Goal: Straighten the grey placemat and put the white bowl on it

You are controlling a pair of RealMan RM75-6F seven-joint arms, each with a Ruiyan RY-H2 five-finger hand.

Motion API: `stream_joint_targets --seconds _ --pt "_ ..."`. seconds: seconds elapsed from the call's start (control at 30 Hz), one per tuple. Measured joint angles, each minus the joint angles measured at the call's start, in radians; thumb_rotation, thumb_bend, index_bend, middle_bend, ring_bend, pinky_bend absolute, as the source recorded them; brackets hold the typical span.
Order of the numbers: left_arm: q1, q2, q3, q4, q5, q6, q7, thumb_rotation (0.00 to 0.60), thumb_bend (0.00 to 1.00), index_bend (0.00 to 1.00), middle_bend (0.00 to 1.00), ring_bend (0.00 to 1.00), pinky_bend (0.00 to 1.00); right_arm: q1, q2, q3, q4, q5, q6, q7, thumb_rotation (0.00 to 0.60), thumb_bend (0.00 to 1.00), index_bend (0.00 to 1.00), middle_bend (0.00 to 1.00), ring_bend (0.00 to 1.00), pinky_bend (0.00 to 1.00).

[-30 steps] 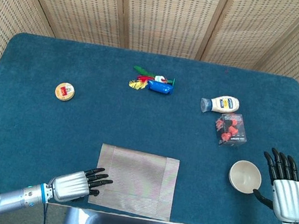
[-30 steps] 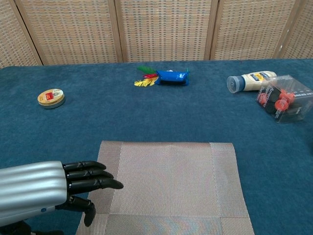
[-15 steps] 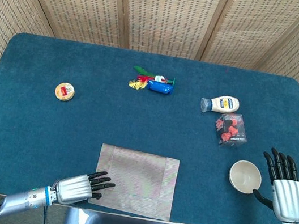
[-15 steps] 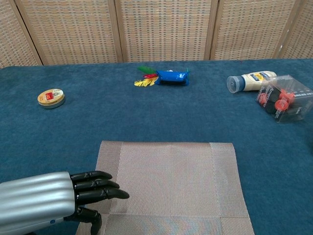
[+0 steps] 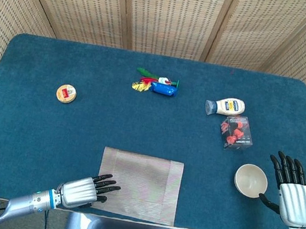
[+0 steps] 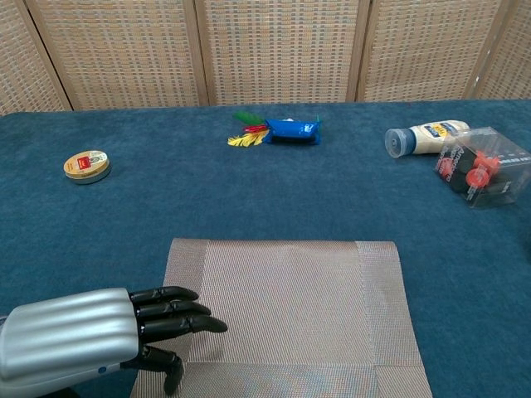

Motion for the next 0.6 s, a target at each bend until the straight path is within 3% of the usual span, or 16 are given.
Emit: stream_joint_targets --seconds 0.27,0.6 --pt "-0.007 -0.010 0.002 -0.009 -0.014 -0.004 0.013 0.600 0.38 0.40 0.00 0.00 0.00 -0.002 0.000 0.000 -0.002 -0.004 0.003 -0.004 0.600 0.00 0.00 0.00 0.00 0.00" --pt "-0.011 -0.021 0.008 -0.004 -0.031 -0.010 0.026 0.600 0.52 0.41 0.00 0.00 0.00 -0.004 0.003 0.000 -0.008 -0.012 0.008 -0.002 0.600 0.00 0.00 0.00 0.00 0.00"
